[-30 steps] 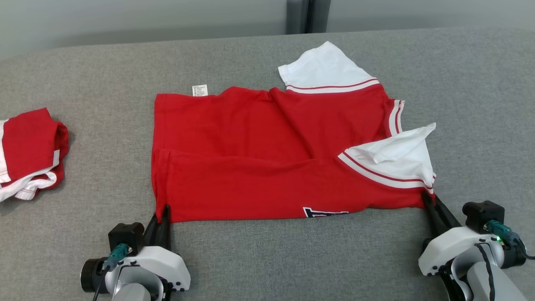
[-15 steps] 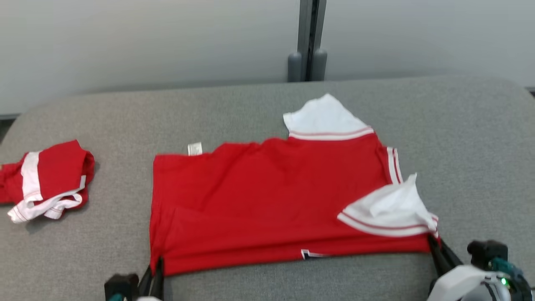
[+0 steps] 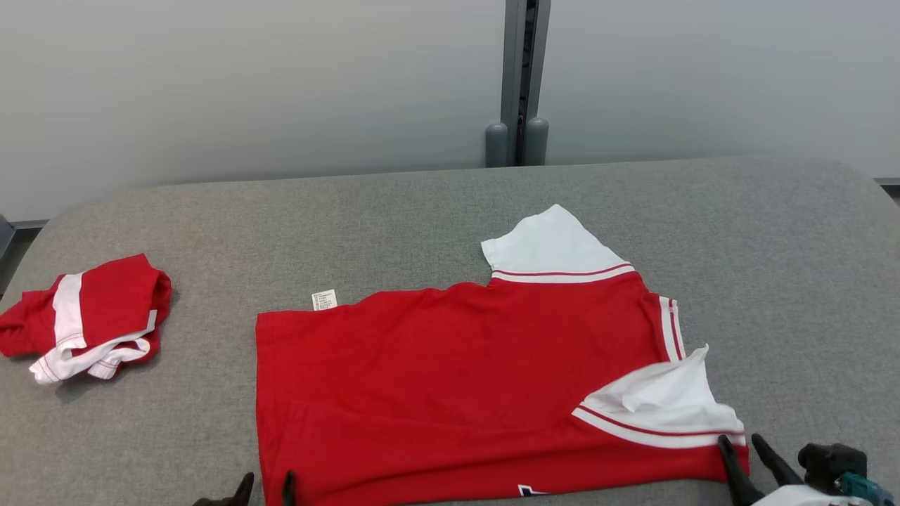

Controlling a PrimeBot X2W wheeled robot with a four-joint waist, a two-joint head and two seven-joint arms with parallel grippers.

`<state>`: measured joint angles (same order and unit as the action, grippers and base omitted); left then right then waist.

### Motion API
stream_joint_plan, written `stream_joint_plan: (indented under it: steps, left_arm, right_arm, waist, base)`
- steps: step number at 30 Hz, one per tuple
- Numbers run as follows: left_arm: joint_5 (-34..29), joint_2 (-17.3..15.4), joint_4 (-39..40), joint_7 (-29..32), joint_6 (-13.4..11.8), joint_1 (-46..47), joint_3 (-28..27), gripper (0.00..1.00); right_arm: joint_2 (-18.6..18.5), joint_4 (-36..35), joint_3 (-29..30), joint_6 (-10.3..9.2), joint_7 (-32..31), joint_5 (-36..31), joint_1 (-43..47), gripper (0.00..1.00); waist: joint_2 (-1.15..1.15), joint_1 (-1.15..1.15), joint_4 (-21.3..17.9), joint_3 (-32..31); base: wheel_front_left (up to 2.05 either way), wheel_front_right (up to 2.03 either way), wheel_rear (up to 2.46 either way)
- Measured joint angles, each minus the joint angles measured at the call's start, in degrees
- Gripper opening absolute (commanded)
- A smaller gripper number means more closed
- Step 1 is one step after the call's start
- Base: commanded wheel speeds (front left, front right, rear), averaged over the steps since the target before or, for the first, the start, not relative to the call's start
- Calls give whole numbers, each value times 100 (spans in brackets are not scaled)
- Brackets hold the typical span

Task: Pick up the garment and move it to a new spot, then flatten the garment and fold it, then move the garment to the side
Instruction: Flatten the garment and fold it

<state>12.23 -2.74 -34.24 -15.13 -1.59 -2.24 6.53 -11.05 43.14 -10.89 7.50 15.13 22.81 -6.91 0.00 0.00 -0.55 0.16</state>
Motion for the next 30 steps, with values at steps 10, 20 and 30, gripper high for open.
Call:
stream_joint_plan:
  steps: [10,20,30]
  left_arm:
    - [-168,-45,-129,0,-107,1274,-198,100]
    - [-181,-255,-1493,366,10,3055,-164,100]
    - [-22,-315,-2368,620,59,3907,-182,100]
  right_arm:
    - [58,-348,212,0,0,-579,-983,100]
    - [152,-62,-422,0,-51,-726,-2309,100]
    - [-1,287,-1147,0,-208,-534,-3298,100]
  waist:
    - [0,0,-5,559]
    - [0,0,-49,1169]
    - [0,0,-71,1644]
  base:
    - [0,0,0]
    - [0,0,0]
    - [0,0,0]
